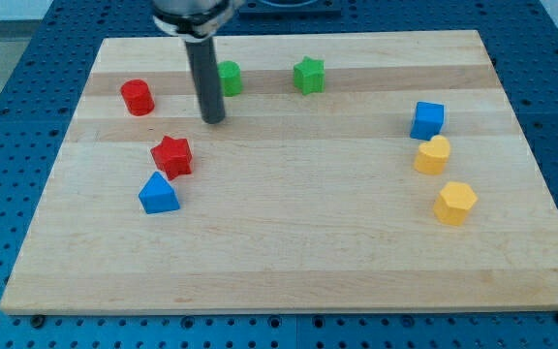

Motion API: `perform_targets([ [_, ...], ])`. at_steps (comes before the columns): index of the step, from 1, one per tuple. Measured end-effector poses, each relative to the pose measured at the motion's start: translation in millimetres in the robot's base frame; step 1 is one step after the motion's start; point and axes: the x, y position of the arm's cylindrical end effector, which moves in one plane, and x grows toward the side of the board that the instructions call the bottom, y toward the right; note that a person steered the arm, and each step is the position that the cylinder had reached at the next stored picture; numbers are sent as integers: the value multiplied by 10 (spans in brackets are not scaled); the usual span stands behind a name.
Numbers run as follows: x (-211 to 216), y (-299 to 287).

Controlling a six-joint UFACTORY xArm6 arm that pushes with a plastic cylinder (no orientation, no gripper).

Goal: Push the red circle above the red star

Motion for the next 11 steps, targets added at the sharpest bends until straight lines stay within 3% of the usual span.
perform_targets([
  [2, -27, -241],
  [4, -336, -1773],
  [5, -719, -1641],
  [6, -943, -1083],
  [7, -452, -937],
  [8, -377, -913],
  [9, -829, -902],
  [11, -364, -464],
])
